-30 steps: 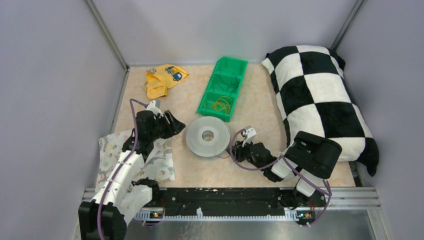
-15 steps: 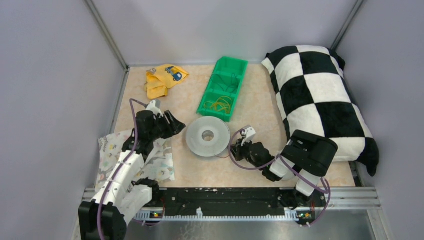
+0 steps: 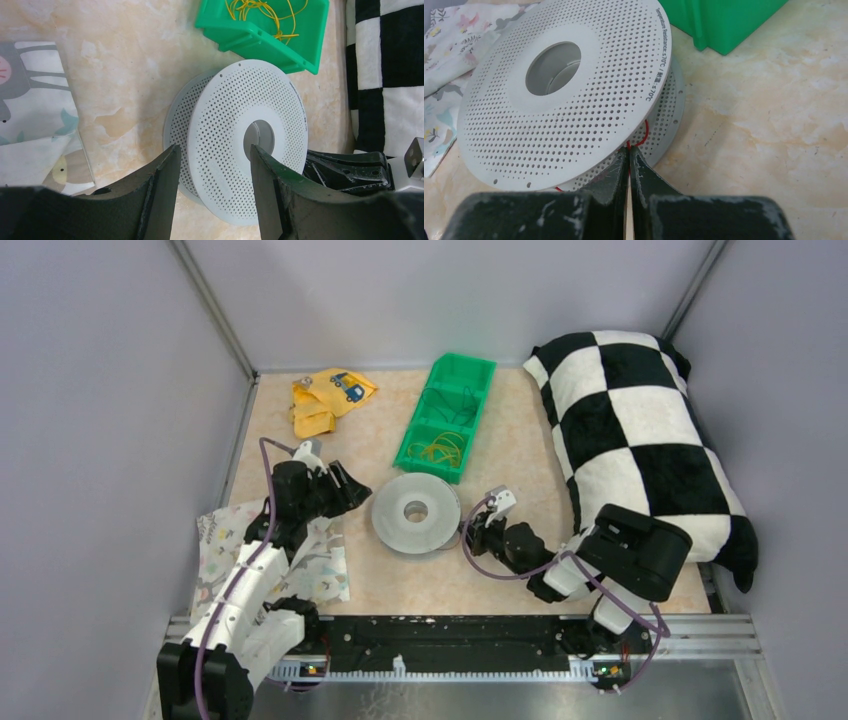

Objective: Wrap the cables

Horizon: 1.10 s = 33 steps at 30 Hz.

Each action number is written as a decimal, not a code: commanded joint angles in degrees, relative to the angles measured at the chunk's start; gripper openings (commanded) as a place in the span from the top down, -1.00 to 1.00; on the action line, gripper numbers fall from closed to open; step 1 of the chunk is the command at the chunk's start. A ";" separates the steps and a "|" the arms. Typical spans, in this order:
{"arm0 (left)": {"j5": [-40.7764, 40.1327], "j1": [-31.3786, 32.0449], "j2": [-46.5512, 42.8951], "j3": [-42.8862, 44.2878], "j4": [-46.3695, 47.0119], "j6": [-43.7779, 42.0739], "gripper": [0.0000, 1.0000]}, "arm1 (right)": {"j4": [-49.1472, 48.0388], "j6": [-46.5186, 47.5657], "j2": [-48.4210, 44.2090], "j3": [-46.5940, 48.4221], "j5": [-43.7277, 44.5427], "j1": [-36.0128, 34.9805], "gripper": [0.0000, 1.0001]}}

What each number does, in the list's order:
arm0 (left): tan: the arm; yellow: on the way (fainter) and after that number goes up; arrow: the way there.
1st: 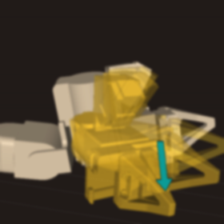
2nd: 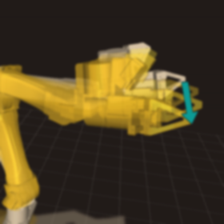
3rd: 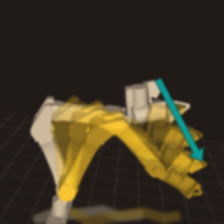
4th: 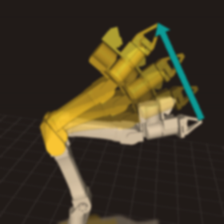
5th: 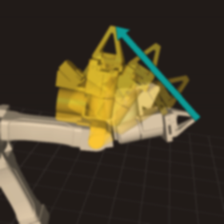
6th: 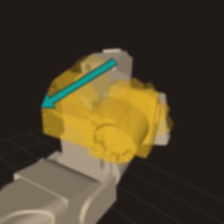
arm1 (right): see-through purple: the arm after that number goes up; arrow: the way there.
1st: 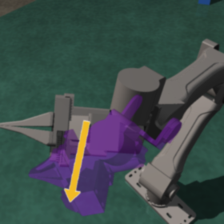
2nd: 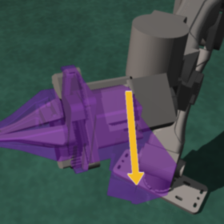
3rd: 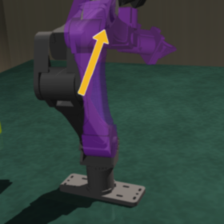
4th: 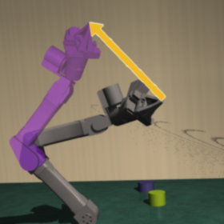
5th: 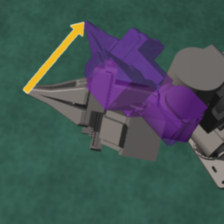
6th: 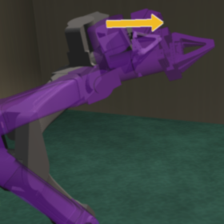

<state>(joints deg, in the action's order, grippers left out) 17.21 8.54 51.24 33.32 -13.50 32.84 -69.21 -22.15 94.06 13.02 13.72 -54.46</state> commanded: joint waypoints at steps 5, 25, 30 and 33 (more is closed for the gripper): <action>1.52 -0.27 0.00 0.02 2.45 -0.04 -0.19 | -2.90 2.97 3.47 4.82 1.34 0.80 1.00; 12.46 -0.27 5.96 -1.02 4.89 -3.13 -0.18 | -29.47 -0.15 17.77 1.97 -10.94 7.81 1.00; 14.07 -0.27 8.53 -0.98 6.33 -2.96 -0.18 | -29.48 0.62 18.16 3.62 -12.62 8.12 1.00; 15.13 -0.27 9.90 -0.90 7.76 -2.79 -0.18 | -29.46 0.30 18.56 4.43 -13.03 8.48 1.00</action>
<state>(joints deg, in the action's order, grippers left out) 29.76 8.54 59.66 32.64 -9.93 30.52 -85.82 -21.21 111.55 15.70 3.07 -46.68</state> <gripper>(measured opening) 0.592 0.006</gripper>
